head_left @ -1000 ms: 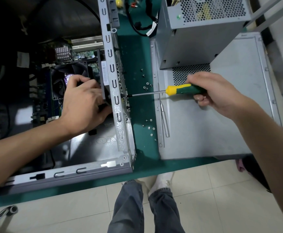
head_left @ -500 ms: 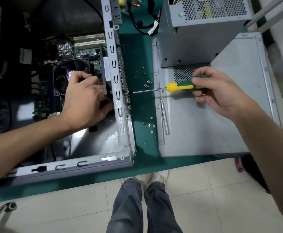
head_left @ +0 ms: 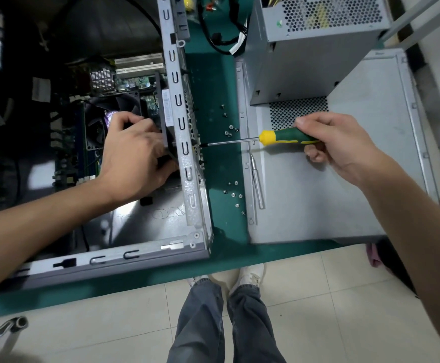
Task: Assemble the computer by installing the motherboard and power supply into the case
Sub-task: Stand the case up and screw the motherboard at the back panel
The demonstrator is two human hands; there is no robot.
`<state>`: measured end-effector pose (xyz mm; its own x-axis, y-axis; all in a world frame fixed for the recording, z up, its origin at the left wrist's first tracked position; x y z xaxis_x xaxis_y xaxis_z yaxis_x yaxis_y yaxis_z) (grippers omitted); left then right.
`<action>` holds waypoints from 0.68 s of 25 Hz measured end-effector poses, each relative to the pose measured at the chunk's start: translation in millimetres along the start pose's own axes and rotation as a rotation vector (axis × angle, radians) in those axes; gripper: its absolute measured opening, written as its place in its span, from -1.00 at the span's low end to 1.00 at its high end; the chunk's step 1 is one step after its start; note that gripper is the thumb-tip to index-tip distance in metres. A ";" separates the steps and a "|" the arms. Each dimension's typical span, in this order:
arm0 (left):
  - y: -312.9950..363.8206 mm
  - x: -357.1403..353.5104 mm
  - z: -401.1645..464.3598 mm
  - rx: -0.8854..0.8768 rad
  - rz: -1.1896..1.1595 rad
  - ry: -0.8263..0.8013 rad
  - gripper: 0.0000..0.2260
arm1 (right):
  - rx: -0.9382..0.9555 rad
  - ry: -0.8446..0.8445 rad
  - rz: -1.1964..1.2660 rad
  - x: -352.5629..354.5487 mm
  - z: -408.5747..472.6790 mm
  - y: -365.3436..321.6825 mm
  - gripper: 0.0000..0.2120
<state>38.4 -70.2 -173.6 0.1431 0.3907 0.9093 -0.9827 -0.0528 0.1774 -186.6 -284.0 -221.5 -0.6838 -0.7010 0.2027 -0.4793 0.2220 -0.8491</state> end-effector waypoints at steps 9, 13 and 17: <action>-0.5 0.1 0.5 0.011 -0.003 -0.010 -0.69 | -0.005 -0.080 0.112 -4.4 -1.5 -4.3 -0.95; -1.5 0.7 -0.8 0.008 -0.007 -0.006 -0.70 | -0.036 -0.044 -0.150 -4.9 -2.7 -1.0 -0.71; 3.8 0.4 -0.3 -0.016 -0.013 0.000 -0.71 | -0.040 0.007 -0.022 9.8 -13.6 3.5 -0.70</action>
<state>34.7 -70.0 -172.7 0.1556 0.3911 0.9071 -0.9825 -0.0335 0.1830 -202.5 -280.9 -215.9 -0.6766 -0.7011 0.2251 -0.5158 0.2331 -0.8244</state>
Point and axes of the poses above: each hand's wrist, its own z-axis towards the middle knuckle, its own x-axis out of the back of the hand, y = z × x, the point moved 7 cm from there along z, towards the middle knuckle, and after that the axes turned 7 degrees about -z, right-handed, at the moved point
